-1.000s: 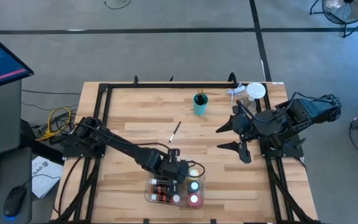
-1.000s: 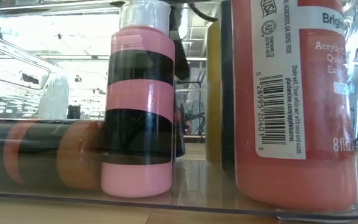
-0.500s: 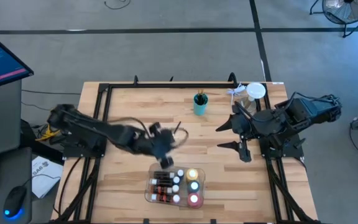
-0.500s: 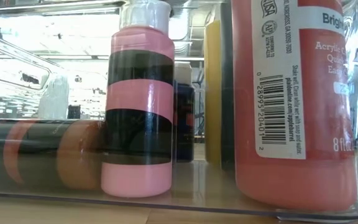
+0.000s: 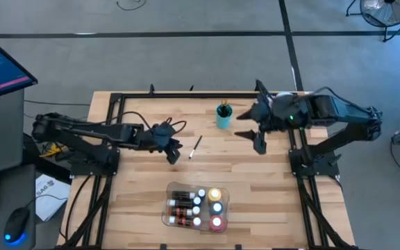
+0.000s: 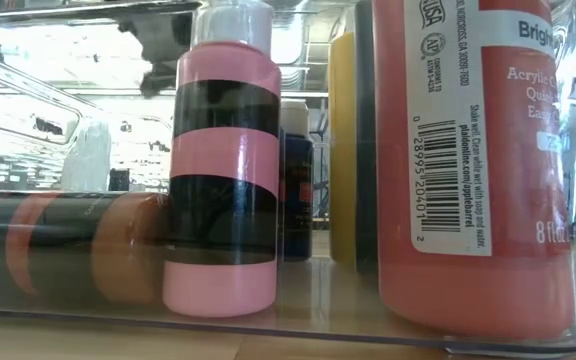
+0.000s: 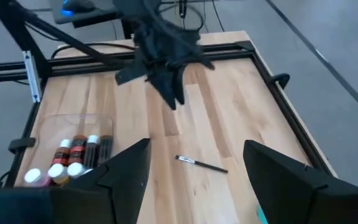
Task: Pick & Place Paint Supplies
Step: Put the silver paint brush into the green cup
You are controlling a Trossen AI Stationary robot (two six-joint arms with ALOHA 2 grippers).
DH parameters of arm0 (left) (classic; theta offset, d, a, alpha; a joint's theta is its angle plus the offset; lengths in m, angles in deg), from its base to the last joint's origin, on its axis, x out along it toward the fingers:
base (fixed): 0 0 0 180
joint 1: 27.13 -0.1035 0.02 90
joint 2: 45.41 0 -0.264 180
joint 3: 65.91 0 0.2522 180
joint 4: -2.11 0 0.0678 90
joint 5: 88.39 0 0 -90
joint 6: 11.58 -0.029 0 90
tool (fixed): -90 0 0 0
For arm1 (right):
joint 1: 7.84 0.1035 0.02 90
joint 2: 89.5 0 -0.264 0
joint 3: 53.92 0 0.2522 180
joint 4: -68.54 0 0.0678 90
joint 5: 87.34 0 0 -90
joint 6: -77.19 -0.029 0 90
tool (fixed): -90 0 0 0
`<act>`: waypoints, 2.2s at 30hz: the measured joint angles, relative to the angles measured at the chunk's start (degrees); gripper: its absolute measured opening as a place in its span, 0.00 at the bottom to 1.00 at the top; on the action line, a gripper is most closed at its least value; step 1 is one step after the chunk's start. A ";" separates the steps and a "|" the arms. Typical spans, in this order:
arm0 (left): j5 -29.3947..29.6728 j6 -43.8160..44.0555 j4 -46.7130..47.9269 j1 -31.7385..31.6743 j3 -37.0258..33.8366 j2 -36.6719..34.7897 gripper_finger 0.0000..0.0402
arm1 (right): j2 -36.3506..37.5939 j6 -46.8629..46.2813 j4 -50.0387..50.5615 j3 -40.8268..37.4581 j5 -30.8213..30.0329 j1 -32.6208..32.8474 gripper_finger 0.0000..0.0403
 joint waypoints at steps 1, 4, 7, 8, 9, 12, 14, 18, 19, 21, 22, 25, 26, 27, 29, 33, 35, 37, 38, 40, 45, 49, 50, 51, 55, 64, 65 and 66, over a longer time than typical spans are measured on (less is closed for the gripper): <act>-1.10 0.00 -1.83 -0.75 -1.59 -0.09 0.00 | -0.02 0.39 -0.07 0.00 1.51 -1.61 0.62; -3.81 0.01 -6.66 -2.89 -5.90 0.45 0.02 | -0.02 0.49 -0.25 0.00 4.81 -6.09 0.62; -8.47 0.01 -12.01 -5.04 -9.05 2.20 0.06 | -0.39 0.47 -1.37 -0.04 6.29 -9.26 0.62; -10.21 0.00 -13.44 -5.66 -9.63 2.96 0.08 | -0.74 0.46 -3.06 -0.41 6.82 -10.06 0.62; -11.40 -0.01 -14.08 -6.15 -9.93 3.70 0.10 | -0.97 0.45 -4.40 -1.03 7.91 -10.71 0.62; -12.33 -2.25 -16.39 -6.61 -9.94 6.22 0.17 | -1.09 0.90 -6.53 -3.86 11.64 -12.69 0.62; -12.36 -4.96 -17.96 -6.56 -9.94 7.82 0.21 | -1.13 0.95 -9.58 -6.41 13.40 -13.69 0.62; -12.39 -6.90 -19.75 -6.31 -9.88 12.06 0.27 | -1.73 -0.18 -13.09 -11.49 16.08 -15.39 0.62; -12.36 -7.00 -20.32 -6.01 -9.88 13.25 0.29 | -1.61 -0.44 -14.30 -12.39 16.95 -15.65 0.62; -12.36 -7.52 -20.88 -5.55 -9.90 15.48 0.30 | -1.38 -1.06 -16.23 -14.18 17.67 -15.97 0.62; -12.36 -7.63 -21.99 -5.21 -9.89 16.77 0.31 | -1.42 -1.22 -16.68 -14.94 18.28 -16.17 0.62; -11.52 -8.99 -22.74 -4.10 -9.92 20.28 0.31 | -1.60 -1.67 -16.68 -15.83 18.61 -16.15 0.62; -10.84 -9.22 -23.29 -3.73 -9.92 21.36 0.31 | -1.50 -1.67 -16.89 -15.87 18.63 -16.14 0.62; -9.82 -9.26 -23.33 -3.41 -9.92 22.13 0.30 | -1.46 -1.67 -16.88 -15.87 18.61 -16.01 0.62; -7.92 -9.41 -24.05 -2.73 -9.92 23.37 0.29 | -1.46 -1.69 -16.80 -15.89 18.63 -15.61 0.62; -5.31 -11.96 -28.38 -2.37 -9.91 23.83 0.28 | -1.46 -1.70 -16.62 -15.93 18.66 -15.27 0.62; -5.32 -13.05 -31.04 -3.36 -9.88 23.81 0.28 | -1.46 -2.06 -16.49 -15.93 18.68 -15.17 0.62; -5.29 -12.82 -31.77 -4.99 -9.63 23.81 0.28 | -1.46 -2.31 -16.54 -15.93 18.67 -14.93 0.62; -5.03 -12.16 -31.85 -6.06 -9.49 23.79 0.29 | -1.46 -2.35 -16.52 -15.93 18.66 -14.90 0.62; -4.68 -11.15 -32.04 -8.19 -9.46 23.79 0.30 | -1.46 -2.62 -16.56 -15.93 18.66 -14.90 0.62; -8.25 -11.53 -37.18 -14.14 -9.44 23.81 0.33 | -1.63 -2.77 -16.77 -15.93 18.66 -14.86 0.62; -11.76 -11.54 -39.08 -17.39 -8.47 24.95 0.35 | -1.98 -2.77 -16.89 -15.96 18.66 -14.86 0.62; -12.26 -11.59 -39.52 -17.72 -7.65 25.89 0.35 | -1.90 -2.76 -17.01 -15.93 18.66 -14.86 0.62; -13.21 -11.65 -39.70 -17.90 -7.00 26.79 0.35 | -1.88 -2.77 -17.13 -15.91 18.66 -14.86 0.62; -16.32 -11.97 -39.23 -17.00 -3.79 31.86 0.35 | -1.92 -2.77 -17.47 -15.92 18.63 -14.86 0.62; -14.72 -12.11 -35.68 -13.53 -1.44 35.61 0.35 | -1.92 -3.19 -17.93 -15.93 18.66 -14.16 0.62; -14.87 -12.14 -35.68 -13.36 -1.44 35.65 0.35 | -1.92 -3.18 -18.01 -15.92 18.66 -14.06 0.62; -15.43 -12.68 -35.70 -13.19 -1.44 35.65 0.35 | -1.92 -3.18 -18.02 -15.91 18.66 -14.05 0.62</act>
